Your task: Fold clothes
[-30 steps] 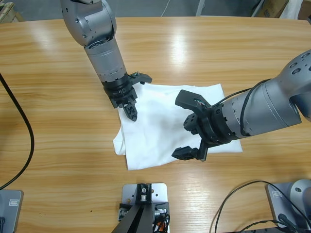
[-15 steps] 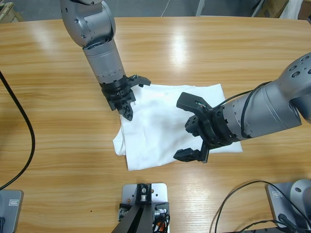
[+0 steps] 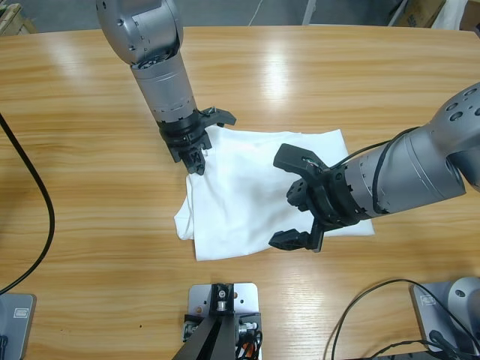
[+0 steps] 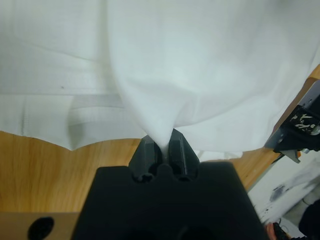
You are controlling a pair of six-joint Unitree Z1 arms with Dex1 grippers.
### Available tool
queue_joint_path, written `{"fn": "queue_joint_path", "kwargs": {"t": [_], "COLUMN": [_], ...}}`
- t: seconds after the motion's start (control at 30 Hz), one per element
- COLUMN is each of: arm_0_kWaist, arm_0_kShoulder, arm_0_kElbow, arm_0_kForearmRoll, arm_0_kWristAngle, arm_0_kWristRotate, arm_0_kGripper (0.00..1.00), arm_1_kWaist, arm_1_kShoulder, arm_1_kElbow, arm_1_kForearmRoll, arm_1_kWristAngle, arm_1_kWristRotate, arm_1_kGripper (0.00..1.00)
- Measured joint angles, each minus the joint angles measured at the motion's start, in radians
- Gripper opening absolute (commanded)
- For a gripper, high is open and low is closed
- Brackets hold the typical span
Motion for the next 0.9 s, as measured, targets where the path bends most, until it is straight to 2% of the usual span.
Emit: {"fn": "queue_joint_path", "kwargs": {"t": [0.27, 0.5, 0.67, 0.9], "arm_0_kWaist": [-0.002, -0.010, -0.024, -0.034], "arm_0_kShoulder": [-0.001, -0.005, -0.023, -0.024], "arm_0_kElbow": [0.002, -0.016, -0.077, -0.154], "arm_0_kForearmRoll": [0.013, 0.034, 0.048, 0.056], "arm_0_kWristAngle": [0.003, 0.075, 0.134, 0.147], "arm_0_kWristRotate": [0.007, 0.030, 0.057, 0.073], "arm_0_kGripper": [0.000, 0.000, 0.000, 0.000], "arm_1_kWaist": [-0.008, -0.008, -0.008, -0.010], "arm_1_kShoulder": [0.000, 0.000, 0.000, 0.000], "arm_1_kElbow": [0.000, 0.001, 0.003, 0.009], "arm_1_kForearmRoll": [-0.002, -0.003, -0.007, -0.008], "arm_1_kWristAngle": [0.000, 0.000, 0.000, 0.000], "arm_1_kWristRotate": [0.000, 0.000, 0.000, 0.000], "arm_1_kGripper": [0.996, 0.996, 0.996, 0.996]}}
